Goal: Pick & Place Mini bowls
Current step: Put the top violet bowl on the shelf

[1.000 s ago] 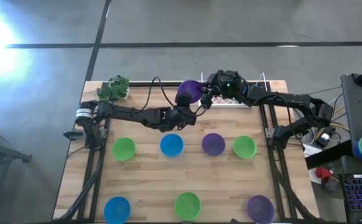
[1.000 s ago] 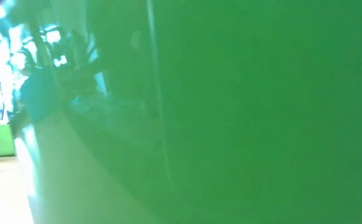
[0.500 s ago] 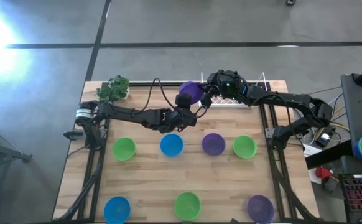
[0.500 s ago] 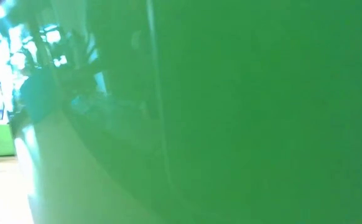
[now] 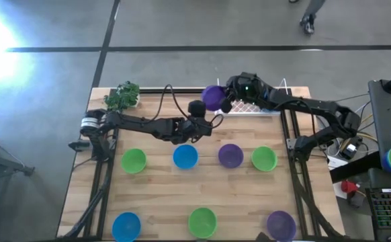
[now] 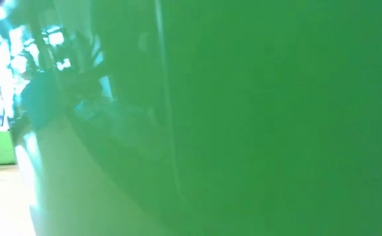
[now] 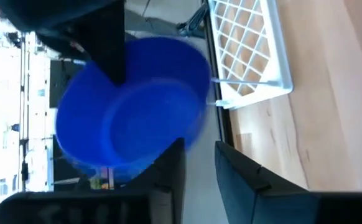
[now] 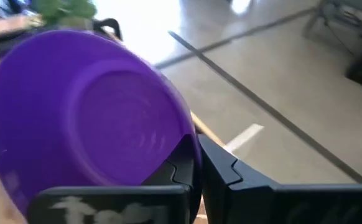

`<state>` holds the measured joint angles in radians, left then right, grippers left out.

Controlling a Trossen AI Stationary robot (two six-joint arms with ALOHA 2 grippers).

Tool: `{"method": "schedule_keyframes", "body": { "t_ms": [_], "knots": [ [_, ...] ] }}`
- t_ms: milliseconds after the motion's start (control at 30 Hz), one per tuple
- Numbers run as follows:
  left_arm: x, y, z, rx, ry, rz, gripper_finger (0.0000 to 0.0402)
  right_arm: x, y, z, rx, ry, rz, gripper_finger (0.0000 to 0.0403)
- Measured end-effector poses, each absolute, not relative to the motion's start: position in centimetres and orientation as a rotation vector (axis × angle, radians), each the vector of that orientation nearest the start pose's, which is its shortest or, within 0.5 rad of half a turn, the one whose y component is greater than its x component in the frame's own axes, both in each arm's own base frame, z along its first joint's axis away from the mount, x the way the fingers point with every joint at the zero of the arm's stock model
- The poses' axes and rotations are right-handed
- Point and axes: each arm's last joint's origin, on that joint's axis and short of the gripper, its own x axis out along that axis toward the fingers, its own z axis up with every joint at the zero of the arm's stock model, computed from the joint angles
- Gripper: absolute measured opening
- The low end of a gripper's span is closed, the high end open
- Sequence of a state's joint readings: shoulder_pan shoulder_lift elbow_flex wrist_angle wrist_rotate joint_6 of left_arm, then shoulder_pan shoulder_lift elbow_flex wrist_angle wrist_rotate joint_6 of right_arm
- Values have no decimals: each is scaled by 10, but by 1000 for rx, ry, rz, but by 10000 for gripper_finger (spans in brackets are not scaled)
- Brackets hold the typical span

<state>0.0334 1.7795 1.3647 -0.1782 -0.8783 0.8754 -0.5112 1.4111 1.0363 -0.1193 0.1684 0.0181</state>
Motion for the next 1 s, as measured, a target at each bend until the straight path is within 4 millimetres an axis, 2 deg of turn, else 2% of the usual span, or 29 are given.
{"method": "schedule_keyframes", "body": {
  "t_ms": [333, 500, 633, 1000],
  "knots": [
    [390, 38, 272, 1068, 988, 768, 85, 250, -173, 317, 84, 673, -793, 8],
    [390, 38, 272, 1035, 971, 788, 85, 236, -176, 322, 103, 776, -828, 8],
    [390, 38, 273, 1030, 967, 791, 85, 224, -180, 317, 142, 872, -858, 8],
    [390, 38, 273, 1025, 963, 790, 85, 199, -192, 284, 261, 1022, -934, 8]
  ]
}}
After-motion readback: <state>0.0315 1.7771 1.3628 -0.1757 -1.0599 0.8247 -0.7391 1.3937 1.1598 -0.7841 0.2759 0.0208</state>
